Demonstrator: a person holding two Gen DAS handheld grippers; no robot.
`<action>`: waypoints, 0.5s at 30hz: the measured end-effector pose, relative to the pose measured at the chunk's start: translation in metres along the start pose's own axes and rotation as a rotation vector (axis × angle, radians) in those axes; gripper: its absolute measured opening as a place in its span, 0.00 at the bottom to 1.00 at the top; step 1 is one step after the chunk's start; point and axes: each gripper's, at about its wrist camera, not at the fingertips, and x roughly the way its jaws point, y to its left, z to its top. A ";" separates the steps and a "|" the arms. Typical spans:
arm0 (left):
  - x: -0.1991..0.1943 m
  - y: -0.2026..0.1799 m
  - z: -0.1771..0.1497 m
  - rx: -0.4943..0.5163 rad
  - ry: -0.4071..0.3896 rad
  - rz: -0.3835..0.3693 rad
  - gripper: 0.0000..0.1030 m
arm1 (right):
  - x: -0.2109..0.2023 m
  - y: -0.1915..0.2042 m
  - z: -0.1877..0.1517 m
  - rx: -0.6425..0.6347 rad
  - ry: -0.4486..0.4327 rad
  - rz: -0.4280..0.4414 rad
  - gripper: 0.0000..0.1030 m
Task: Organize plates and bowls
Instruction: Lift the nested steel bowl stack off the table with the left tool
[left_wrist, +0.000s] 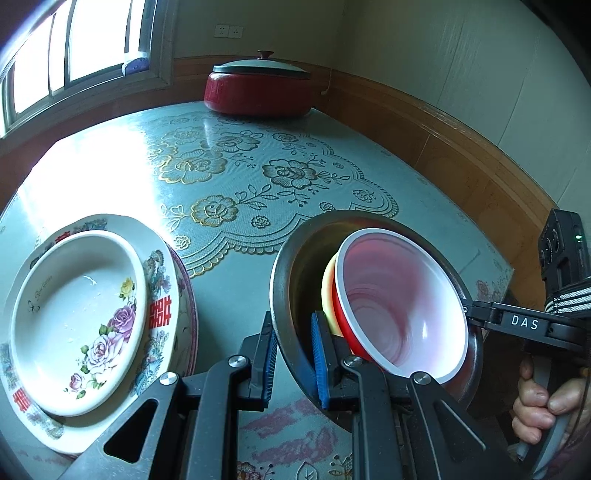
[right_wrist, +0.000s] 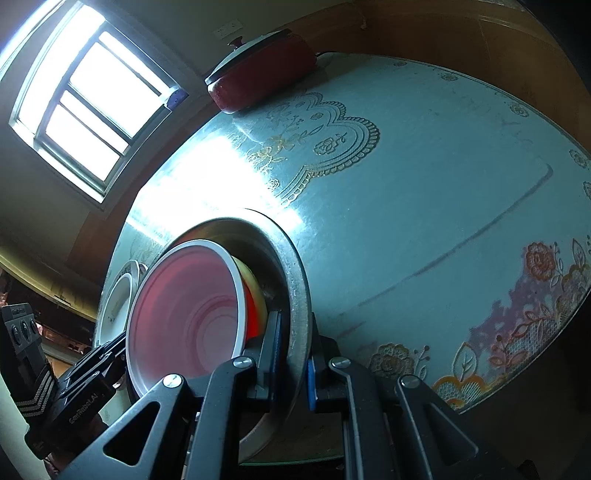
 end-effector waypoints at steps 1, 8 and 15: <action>-0.001 0.001 0.001 0.006 0.000 0.000 0.17 | 0.000 0.001 -0.001 0.004 0.000 0.000 0.10; -0.011 0.011 0.009 0.052 -0.012 -0.036 0.17 | -0.004 0.013 -0.007 0.041 -0.034 -0.012 0.10; -0.027 0.027 0.019 0.108 -0.029 -0.090 0.17 | -0.010 0.035 -0.017 0.097 -0.078 -0.039 0.10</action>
